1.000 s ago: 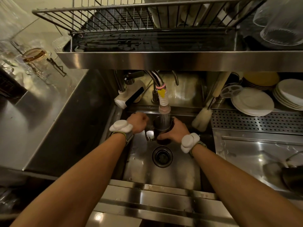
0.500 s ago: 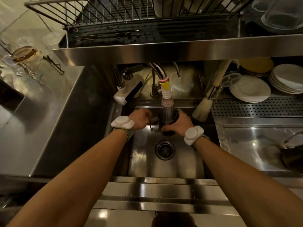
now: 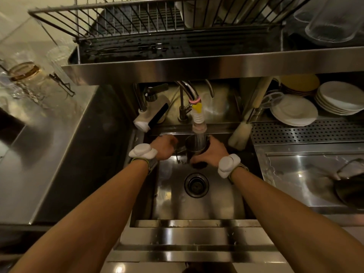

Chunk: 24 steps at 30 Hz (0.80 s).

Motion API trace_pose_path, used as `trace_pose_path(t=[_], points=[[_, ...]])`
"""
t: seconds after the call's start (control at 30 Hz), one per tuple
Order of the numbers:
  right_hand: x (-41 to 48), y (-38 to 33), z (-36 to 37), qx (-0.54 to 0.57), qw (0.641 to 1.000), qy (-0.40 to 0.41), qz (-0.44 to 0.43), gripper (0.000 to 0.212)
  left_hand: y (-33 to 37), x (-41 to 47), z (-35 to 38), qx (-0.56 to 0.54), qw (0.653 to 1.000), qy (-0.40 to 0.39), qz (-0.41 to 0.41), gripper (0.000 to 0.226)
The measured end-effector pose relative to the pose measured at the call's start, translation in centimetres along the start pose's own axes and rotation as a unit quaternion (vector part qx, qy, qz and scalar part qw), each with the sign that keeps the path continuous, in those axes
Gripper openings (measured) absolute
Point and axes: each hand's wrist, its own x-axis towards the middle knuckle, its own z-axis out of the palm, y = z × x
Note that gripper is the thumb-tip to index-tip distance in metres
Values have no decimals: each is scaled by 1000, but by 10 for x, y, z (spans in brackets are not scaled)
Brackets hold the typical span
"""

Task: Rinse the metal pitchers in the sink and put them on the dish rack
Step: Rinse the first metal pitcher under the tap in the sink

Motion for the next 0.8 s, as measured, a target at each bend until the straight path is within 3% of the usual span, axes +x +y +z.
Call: trace_pose_path(t=[0.17,0.3,0.43,0.57,0.67,0.8], points=[[5,3,-2,24,999,41,22,85,8,2,-4,-43,999,-12,-3,37],[4,0,0,17,1000,7,19,84,11,3,-3,-97,993,-66,-11,46],[3,5,-3,35,999,27,23,90,19,8,6,-144,986,-86,5,13],[4,6,-9,52,998,6,35,98,25,11,5,-174,982,-70,14,32],[15,27,-10,36,998,-43,30,113,29,8,3,-143,989,-47,13,29],[-1,23,-22,11,997,-54,58,102,30,4,-1,-38,999,0,25,29]])
